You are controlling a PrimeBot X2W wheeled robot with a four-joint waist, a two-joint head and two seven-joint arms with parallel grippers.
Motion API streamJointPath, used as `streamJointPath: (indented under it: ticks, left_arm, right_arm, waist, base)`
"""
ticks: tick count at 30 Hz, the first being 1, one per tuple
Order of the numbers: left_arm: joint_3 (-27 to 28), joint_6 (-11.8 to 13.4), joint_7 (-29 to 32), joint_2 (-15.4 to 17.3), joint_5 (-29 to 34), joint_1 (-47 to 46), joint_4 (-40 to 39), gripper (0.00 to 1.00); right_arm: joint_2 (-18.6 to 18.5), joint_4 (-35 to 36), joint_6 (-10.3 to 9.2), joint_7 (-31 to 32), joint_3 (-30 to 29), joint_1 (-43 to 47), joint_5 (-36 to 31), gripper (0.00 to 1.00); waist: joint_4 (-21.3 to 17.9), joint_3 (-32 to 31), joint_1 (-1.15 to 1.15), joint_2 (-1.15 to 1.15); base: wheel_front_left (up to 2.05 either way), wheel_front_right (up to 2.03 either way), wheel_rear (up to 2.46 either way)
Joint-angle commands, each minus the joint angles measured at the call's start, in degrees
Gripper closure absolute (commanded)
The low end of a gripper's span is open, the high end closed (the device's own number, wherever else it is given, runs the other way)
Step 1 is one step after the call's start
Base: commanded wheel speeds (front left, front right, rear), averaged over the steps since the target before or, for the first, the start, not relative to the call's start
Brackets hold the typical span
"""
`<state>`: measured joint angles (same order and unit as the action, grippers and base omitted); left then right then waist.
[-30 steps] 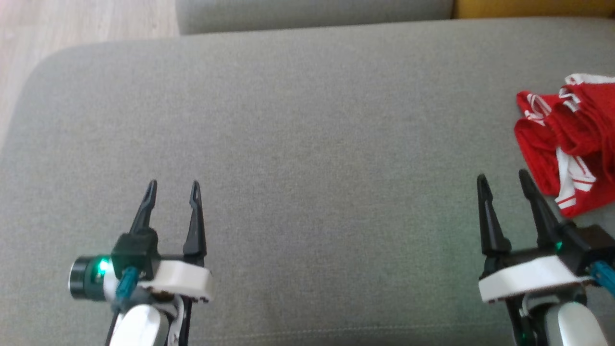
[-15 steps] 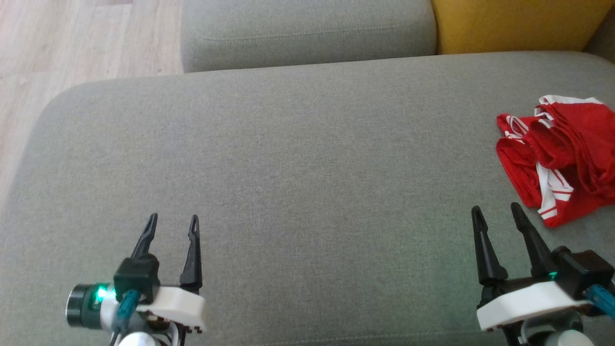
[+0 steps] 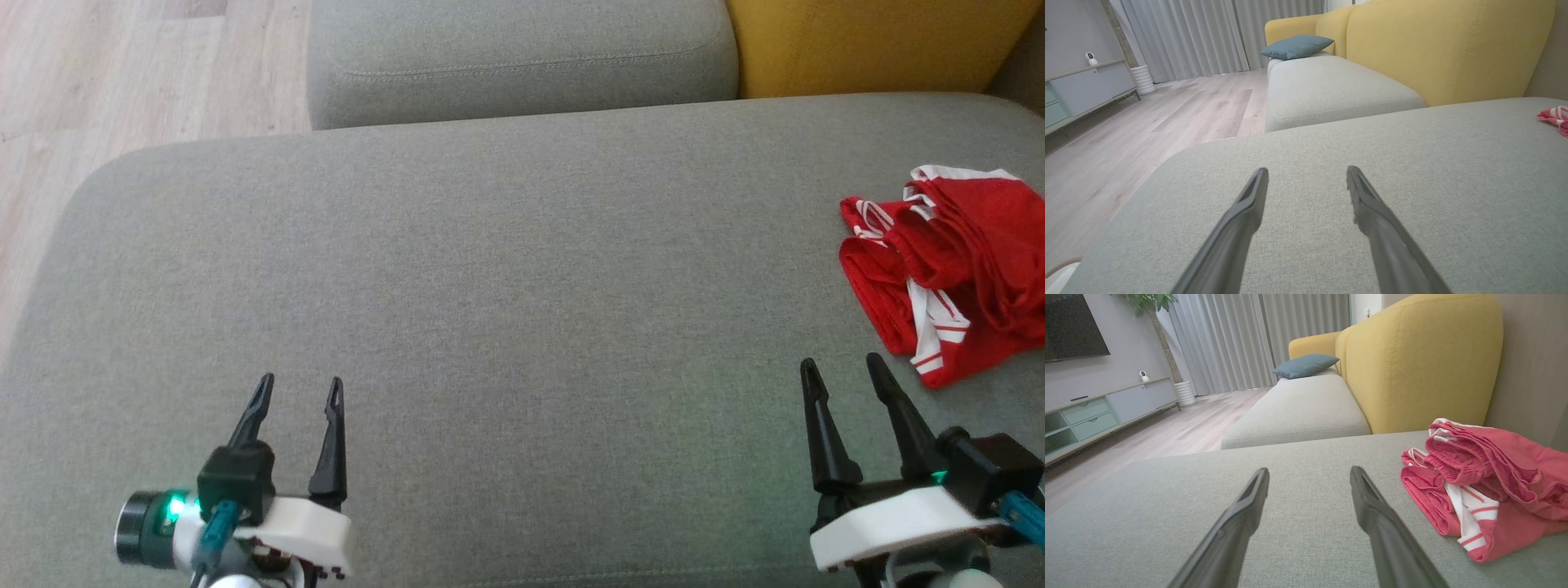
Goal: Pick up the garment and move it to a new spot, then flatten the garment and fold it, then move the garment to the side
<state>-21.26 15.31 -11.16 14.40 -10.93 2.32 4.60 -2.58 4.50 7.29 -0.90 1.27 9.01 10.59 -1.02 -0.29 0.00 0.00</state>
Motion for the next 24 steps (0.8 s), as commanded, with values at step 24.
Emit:
streamJointPath:
  ticks: [24]
  left_arm:
    - [1.3,0.6,-0.3,1.7,-0.9,-2.7,-2.4,0.00]
  right_arm:
    - [-0.3,2.6,0.20,0.3,1.3,-1.9,-0.5,0.00]
  waist:
    - [0.2,0.4,0.00,0.00]
  base:
    - [0.00,0.00,0.00]
